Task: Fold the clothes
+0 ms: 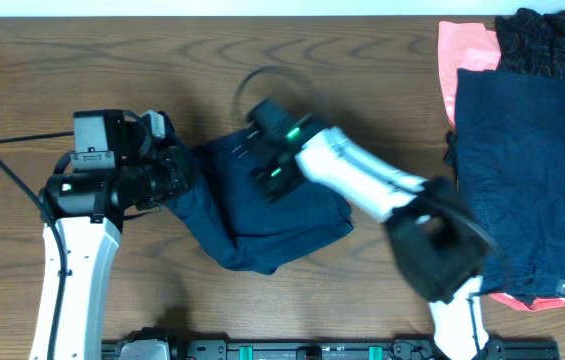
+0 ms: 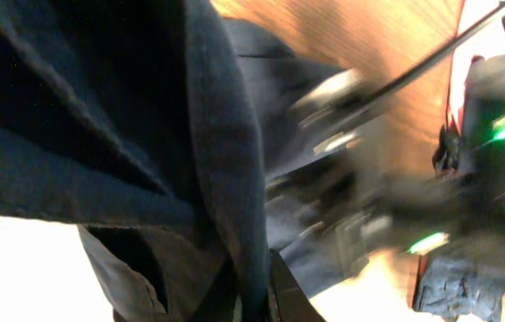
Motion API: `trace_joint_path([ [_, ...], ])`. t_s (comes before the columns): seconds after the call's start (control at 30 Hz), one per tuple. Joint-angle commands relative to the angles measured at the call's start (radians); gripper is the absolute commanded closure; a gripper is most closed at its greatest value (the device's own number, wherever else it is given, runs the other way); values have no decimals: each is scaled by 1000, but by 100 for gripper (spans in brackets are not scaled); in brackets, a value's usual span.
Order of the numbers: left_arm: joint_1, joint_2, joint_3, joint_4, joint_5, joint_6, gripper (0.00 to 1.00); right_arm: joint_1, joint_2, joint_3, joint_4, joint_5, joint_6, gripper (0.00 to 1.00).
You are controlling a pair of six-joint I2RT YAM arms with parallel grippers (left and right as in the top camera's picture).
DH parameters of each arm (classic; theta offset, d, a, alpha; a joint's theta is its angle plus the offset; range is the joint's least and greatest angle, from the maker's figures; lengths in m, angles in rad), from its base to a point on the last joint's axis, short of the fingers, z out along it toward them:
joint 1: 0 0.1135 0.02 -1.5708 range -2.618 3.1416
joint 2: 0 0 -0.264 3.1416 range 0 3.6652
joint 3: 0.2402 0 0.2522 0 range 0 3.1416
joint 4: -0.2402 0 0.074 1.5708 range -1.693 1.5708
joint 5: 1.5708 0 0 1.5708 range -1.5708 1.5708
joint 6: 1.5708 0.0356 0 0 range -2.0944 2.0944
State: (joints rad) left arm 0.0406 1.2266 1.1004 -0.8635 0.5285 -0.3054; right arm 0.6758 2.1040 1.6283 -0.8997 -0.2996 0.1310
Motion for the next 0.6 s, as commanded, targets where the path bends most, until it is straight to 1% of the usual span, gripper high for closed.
trace_joint_path([
  [0.0,-40,-6,20,-10,21,18,94,-113,-58,18,-104,154,-57,90],
  [0.1,-97,-5,20,-10,21,18,94,-181,-55,-26,-171,151,-77,95],
  [0.17,-151,-3,20,-10,21,17,94,-211,-55,-80,-173,134,-97,96],
  [0.37,-326,41,17,26,21,12,94,-212,-55,-272,-43,134,-91,96],
  [0.57,-472,123,17,127,21,-17,94,-208,-55,-349,29,136,-44,97],
])
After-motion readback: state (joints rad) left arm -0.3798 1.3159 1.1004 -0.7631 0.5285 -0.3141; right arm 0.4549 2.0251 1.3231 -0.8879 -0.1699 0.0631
